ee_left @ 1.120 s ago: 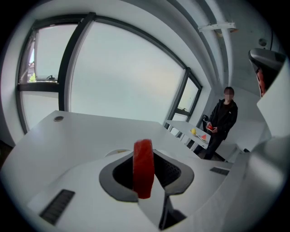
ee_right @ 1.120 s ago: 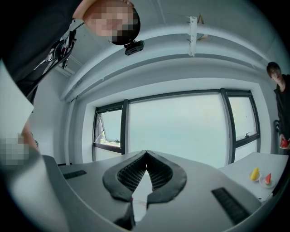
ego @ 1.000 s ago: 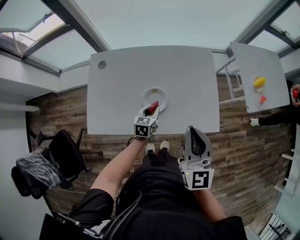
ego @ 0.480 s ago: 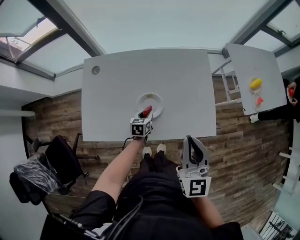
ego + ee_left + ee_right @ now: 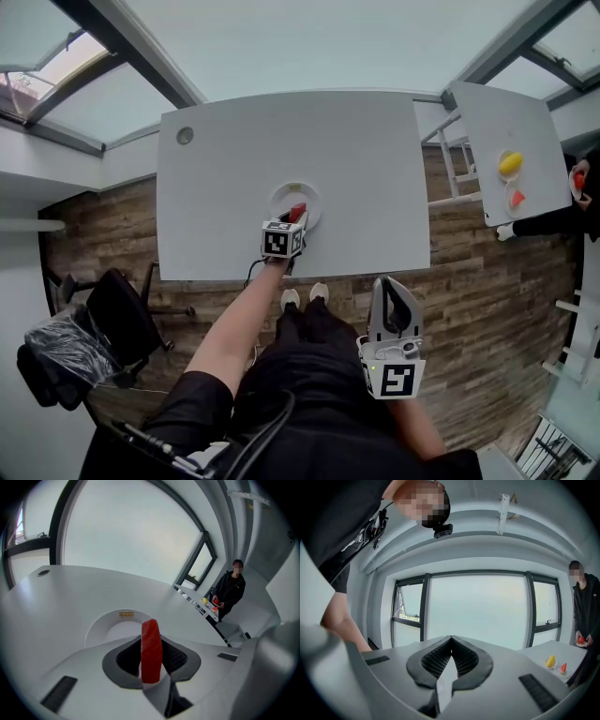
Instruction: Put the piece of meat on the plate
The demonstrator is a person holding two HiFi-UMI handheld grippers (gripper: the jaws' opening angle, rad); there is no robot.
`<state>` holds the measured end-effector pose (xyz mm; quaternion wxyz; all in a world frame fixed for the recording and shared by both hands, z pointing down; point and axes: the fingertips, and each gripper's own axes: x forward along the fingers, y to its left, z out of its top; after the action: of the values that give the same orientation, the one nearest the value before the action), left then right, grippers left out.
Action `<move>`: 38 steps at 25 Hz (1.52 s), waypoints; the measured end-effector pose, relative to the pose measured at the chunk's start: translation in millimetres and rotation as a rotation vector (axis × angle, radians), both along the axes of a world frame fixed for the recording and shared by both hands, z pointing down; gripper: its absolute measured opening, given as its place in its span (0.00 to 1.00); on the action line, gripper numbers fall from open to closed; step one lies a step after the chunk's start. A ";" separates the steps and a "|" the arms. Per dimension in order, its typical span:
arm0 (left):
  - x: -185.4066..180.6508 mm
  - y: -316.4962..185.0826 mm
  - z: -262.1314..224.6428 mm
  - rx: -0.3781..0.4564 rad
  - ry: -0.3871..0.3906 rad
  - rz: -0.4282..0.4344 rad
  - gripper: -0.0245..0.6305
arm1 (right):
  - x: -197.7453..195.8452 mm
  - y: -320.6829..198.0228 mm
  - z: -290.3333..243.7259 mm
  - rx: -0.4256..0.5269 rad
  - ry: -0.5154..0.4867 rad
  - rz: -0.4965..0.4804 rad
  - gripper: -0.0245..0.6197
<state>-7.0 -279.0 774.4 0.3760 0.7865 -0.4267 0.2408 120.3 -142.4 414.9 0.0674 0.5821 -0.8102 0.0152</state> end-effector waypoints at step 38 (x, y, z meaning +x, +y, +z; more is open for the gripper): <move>-6.8 -8.7 -9.3 0.105 -0.032 0.093 0.65 | -19.5 7.7 -5.6 0.029 0.018 -0.061 0.04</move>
<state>-13.7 -287.7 765.0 0.3159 0.8201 -0.4077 0.2479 100.8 -134.8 409.3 0.0666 0.5584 -0.8269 -0.0040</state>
